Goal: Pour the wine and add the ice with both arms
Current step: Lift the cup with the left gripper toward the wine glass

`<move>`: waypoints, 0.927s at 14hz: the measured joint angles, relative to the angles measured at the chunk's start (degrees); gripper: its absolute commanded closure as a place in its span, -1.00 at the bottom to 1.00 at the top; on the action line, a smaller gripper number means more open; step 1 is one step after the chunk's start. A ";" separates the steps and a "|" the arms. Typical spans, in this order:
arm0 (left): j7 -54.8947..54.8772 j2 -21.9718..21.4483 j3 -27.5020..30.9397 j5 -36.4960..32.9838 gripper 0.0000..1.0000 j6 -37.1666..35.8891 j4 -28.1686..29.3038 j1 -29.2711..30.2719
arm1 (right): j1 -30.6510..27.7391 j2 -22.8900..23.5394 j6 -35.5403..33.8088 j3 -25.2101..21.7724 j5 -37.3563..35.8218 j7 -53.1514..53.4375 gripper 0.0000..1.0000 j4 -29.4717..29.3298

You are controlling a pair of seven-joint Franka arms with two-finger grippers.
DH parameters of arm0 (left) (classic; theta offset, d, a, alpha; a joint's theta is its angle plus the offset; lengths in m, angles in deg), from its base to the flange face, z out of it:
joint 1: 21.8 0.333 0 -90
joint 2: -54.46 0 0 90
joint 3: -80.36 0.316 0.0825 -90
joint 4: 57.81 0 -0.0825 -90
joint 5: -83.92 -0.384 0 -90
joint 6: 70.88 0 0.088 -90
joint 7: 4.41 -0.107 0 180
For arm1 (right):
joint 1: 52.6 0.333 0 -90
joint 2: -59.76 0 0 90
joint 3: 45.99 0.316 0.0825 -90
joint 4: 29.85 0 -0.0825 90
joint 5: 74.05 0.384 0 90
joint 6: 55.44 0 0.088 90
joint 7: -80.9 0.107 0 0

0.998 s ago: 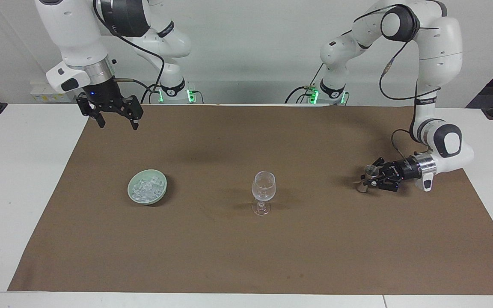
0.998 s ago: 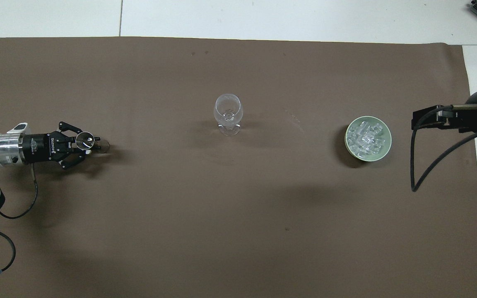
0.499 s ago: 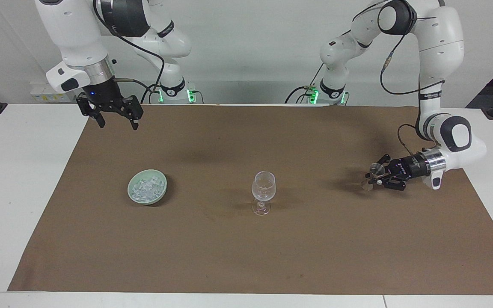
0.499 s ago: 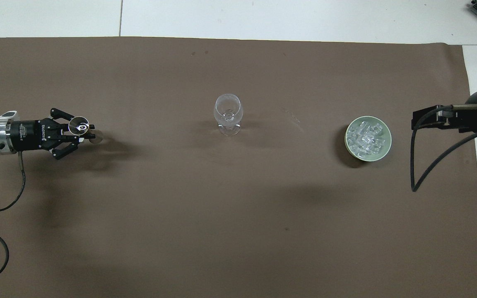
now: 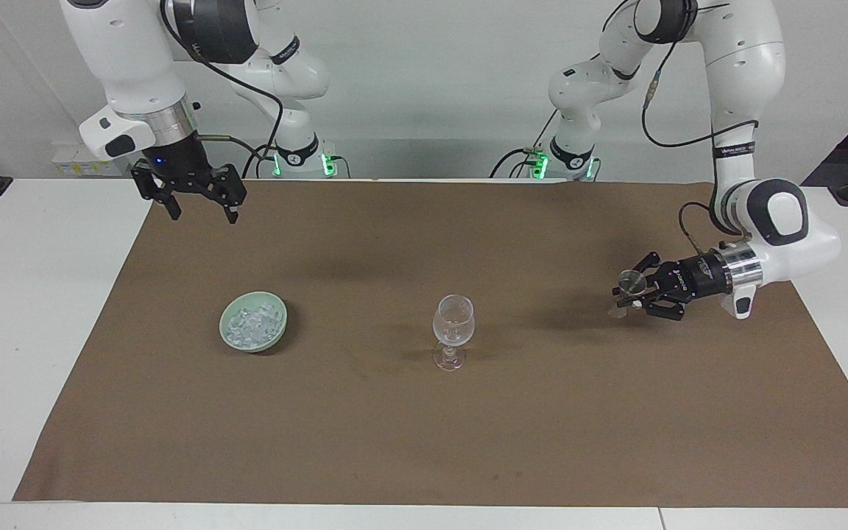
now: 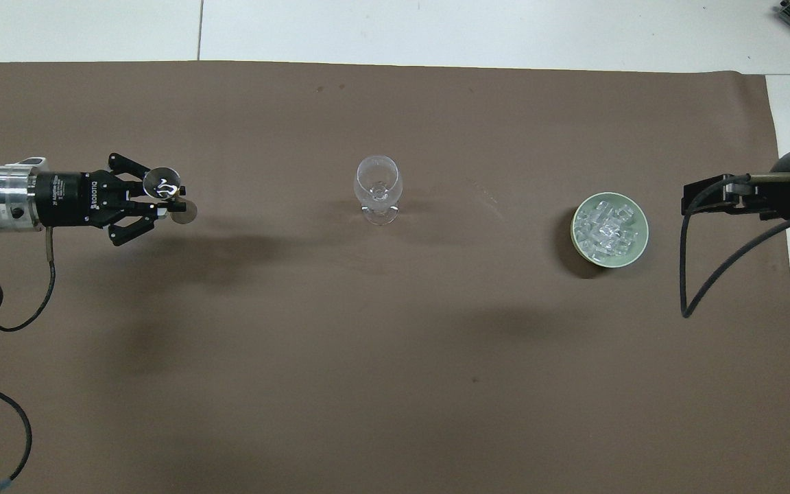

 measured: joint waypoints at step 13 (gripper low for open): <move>7.41 -3.25 -0.49 4.90 1.00 19.39 -0.03 -17.64 | 0.00 0.00 0.00 0.00 0.00 0.00 -1.00 0.00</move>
